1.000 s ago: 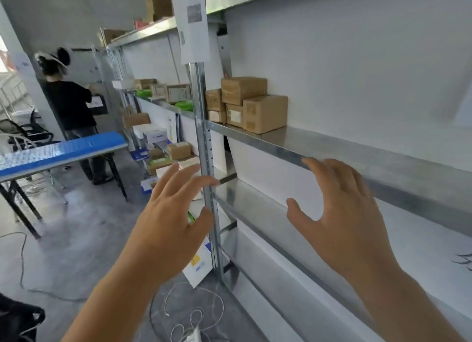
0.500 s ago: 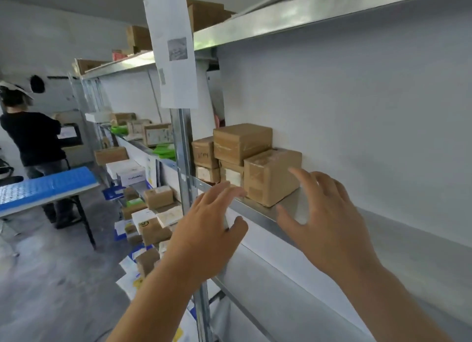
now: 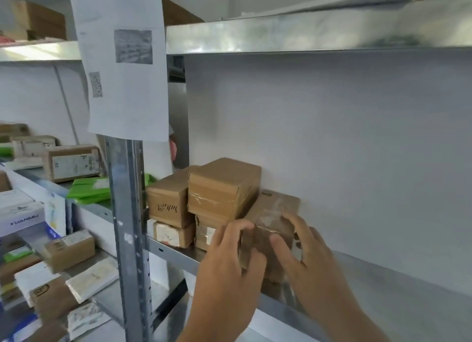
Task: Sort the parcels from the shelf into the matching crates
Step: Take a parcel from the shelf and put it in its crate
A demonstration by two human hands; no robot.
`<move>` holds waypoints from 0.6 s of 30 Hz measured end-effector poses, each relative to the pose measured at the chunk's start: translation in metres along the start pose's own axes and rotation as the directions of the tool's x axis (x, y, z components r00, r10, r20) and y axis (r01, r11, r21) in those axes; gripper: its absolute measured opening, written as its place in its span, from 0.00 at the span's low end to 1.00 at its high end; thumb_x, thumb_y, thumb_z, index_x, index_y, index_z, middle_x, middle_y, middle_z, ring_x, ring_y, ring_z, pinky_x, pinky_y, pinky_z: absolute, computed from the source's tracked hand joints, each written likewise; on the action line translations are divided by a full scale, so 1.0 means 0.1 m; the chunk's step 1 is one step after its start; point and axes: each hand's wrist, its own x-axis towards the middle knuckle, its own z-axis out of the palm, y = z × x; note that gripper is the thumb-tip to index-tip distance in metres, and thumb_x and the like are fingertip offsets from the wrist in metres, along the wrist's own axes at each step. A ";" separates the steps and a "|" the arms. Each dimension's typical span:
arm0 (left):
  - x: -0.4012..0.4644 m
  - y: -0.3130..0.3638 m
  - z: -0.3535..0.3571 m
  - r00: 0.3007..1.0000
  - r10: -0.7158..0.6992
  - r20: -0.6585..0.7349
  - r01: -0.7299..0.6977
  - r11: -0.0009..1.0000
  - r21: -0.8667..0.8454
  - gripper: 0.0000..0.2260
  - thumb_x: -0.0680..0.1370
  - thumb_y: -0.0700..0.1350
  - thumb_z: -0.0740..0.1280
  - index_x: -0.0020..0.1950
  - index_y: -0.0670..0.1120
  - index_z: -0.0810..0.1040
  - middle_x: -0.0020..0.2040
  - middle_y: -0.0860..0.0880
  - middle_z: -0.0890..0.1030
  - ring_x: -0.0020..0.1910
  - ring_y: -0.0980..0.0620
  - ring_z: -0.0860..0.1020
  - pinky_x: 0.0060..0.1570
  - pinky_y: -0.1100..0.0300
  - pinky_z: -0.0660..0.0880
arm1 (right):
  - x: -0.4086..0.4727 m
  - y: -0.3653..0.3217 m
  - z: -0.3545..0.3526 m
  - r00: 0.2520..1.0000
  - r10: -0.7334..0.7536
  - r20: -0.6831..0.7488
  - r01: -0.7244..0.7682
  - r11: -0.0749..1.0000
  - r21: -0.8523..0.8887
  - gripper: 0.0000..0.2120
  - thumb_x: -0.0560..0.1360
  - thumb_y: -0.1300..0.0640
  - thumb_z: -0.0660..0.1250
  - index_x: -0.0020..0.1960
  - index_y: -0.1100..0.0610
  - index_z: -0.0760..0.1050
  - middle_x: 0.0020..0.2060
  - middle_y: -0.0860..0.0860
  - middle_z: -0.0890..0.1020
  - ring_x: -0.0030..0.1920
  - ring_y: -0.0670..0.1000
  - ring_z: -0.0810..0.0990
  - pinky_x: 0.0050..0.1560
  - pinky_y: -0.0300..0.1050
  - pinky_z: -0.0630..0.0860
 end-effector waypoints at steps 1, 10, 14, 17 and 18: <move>0.01 0.00 0.01 1.000 -0.005 -0.009 0.005 1.000 -0.029 0.13 0.82 0.51 0.65 0.64 0.66 0.69 0.58 0.68 0.74 0.56 0.66 0.76 0.54 0.69 0.78 | 0.00 -0.02 0.01 0.999 0.032 -0.017 -0.030 0.997 0.070 0.30 0.74 0.26 0.48 0.73 0.33 0.60 0.63 0.44 0.72 0.55 0.44 0.76 0.43 0.29 0.71; 0.07 0.23 0.14 0.995 -0.052 0.090 0.049 0.998 0.032 0.29 0.82 0.69 0.51 0.81 0.61 0.60 0.76 0.56 0.66 0.67 0.57 0.69 0.72 0.57 0.70 | -0.05 -0.10 -0.03 0.961 0.182 -0.209 -0.088 0.915 0.394 0.05 0.81 0.44 0.62 0.56 0.40 0.68 0.51 0.47 0.80 0.47 0.47 0.80 0.48 0.50 0.80; 0.10 0.27 0.17 0.993 -0.069 0.101 0.068 0.998 0.007 0.24 0.84 0.63 0.57 0.79 0.61 0.58 0.76 0.55 0.67 0.67 0.55 0.71 0.72 0.55 0.71 | -0.09 -0.07 -0.09 0.977 0.156 -0.148 -0.085 0.913 0.400 0.30 0.81 0.51 0.64 0.78 0.36 0.57 0.54 0.46 0.75 0.49 0.47 0.79 0.47 0.42 0.77; 0.07 0.30 0.18 0.994 -0.003 0.110 0.010 0.998 -0.062 0.21 0.85 0.56 0.63 0.73 0.67 0.57 0.73 0.58 0.71 0.67 0.53 0.75 0.71 0.49 0.76 | -0.17 -0.03 -0.12 0.985 0.100 -0.137 -0.042 0.927 0.373 0.33 0.82 0.56 0.63 0.82 0.39 0.53 0.61 0.43 0.67 0.52 0.42 0.77 0.45 0.32 0.74; 0.05 0.32 0.19 0.991 0.015 0.132 -0.005 0.997 -0.081 0.22 0.84 0.53 0.64 0.71 0.69 0.57 0.71 0.59 0.73 0.65 0.52 0.76 0.69 0.48 0.78 | -0.21 -0.01 -0.13 0.985 0.082 -0.150 -0.020 0.926 0.378 0.34 0.82 0.59 0.63 0.82 0.39 0.53 0.65 0.42 0.65 0.53 0.41 0.76 0.46 0.31 0.75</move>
